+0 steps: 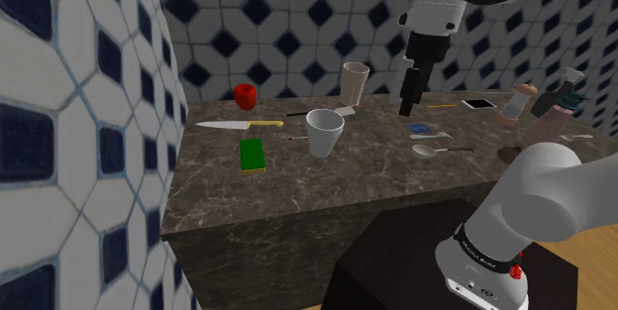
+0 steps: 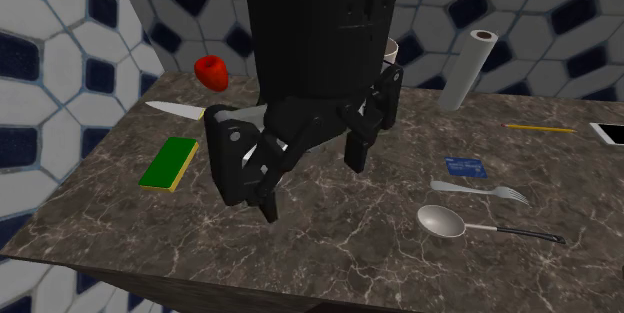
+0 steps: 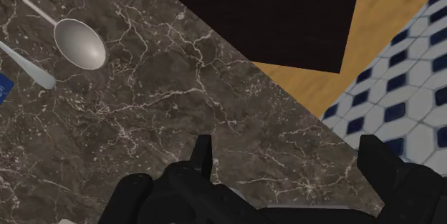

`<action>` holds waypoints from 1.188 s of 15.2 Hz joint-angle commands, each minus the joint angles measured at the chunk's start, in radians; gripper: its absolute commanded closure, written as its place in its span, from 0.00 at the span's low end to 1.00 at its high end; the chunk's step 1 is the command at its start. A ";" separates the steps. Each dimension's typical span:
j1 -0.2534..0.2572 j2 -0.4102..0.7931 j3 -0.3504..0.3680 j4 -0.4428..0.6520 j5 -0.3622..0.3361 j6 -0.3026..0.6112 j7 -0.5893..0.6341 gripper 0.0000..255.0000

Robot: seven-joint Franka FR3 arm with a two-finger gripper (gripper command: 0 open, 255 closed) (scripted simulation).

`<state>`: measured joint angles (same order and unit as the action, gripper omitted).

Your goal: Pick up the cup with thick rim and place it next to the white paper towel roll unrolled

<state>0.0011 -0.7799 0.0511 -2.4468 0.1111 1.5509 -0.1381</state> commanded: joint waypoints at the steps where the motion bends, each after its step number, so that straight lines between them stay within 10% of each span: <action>1: 0.000 0.000 0.000 0.000 0.000 0.000 0.000 0.00; 18: -0.046 0.618 -0.020 0.234 -0.065 0.423 -0.053 0.00</action>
<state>-0.0434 -0.2095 0.0322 -2.2440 0.0503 1.9547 -0.1906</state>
